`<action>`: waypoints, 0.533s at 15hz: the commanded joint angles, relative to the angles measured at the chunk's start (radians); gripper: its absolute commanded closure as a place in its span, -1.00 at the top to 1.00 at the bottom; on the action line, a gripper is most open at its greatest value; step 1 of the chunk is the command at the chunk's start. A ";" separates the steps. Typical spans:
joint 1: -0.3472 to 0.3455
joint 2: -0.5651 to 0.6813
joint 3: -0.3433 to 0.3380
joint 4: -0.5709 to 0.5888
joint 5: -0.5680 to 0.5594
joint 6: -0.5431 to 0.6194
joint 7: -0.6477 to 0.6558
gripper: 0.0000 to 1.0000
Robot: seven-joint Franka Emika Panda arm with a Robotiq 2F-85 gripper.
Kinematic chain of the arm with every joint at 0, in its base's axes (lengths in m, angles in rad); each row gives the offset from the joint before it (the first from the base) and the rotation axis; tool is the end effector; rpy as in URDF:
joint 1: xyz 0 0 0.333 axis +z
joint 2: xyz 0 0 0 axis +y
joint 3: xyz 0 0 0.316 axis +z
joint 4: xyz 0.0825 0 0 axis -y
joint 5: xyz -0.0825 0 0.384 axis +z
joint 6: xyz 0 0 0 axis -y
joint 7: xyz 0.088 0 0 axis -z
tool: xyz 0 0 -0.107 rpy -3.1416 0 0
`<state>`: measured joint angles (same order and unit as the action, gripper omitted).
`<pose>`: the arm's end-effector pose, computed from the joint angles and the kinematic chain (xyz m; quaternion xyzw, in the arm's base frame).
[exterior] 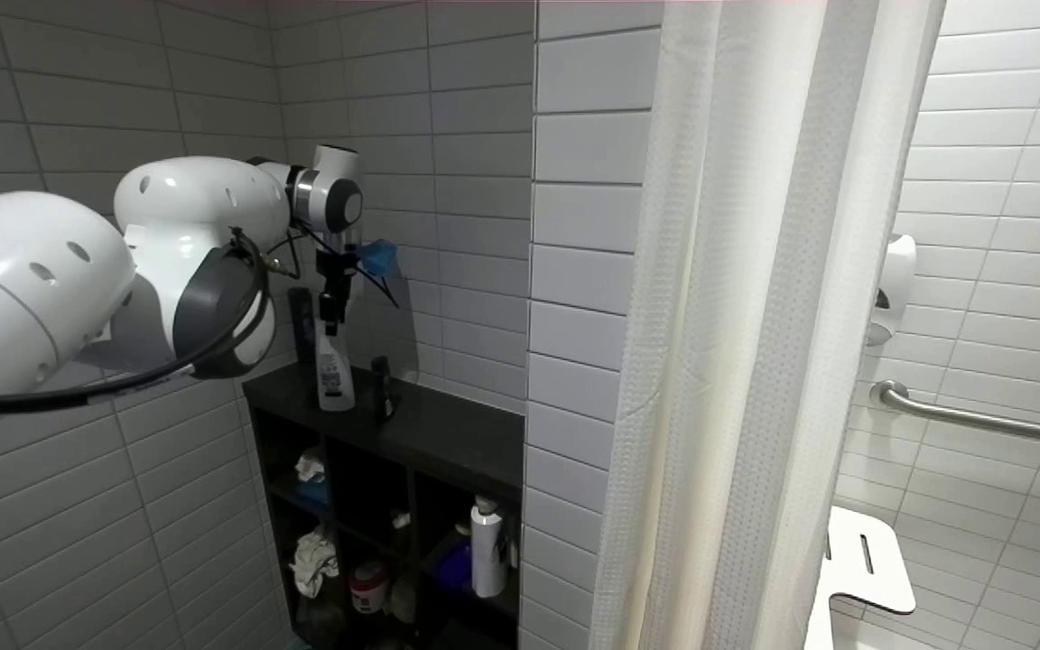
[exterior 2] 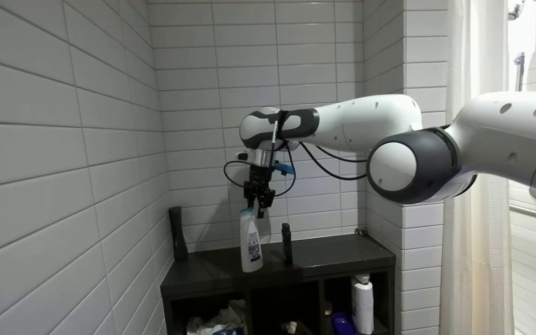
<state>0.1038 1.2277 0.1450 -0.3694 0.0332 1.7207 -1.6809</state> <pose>0.8021 0.1255 0.3418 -0.6094 -0.7858 -0.1041 0.0173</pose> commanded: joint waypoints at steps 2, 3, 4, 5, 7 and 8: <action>0.030 -0.044 -0.053 -0.022 -0.047 0.005 0.017 0.95; 0.037 -0.048 -0.062 -0.022 -0.058 0.007 0.020 1.00; 0.046 -0.053 -0.073 -0.022 -0.072 0.008 0.027 1.00; 0.054 -0.057 -0.083 -0.022 -0.085 0.011 0.030 1.00; 0.071 -0.065 -0.103 -0.022 -0.111 0.016 0.045 1.00; 0.079 -0.070 -0.113 -0.022 -0.124 0.018 0.058 1.00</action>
<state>0.1584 1.1930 0.0720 -0.3676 -0.0550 1.7291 -1.6591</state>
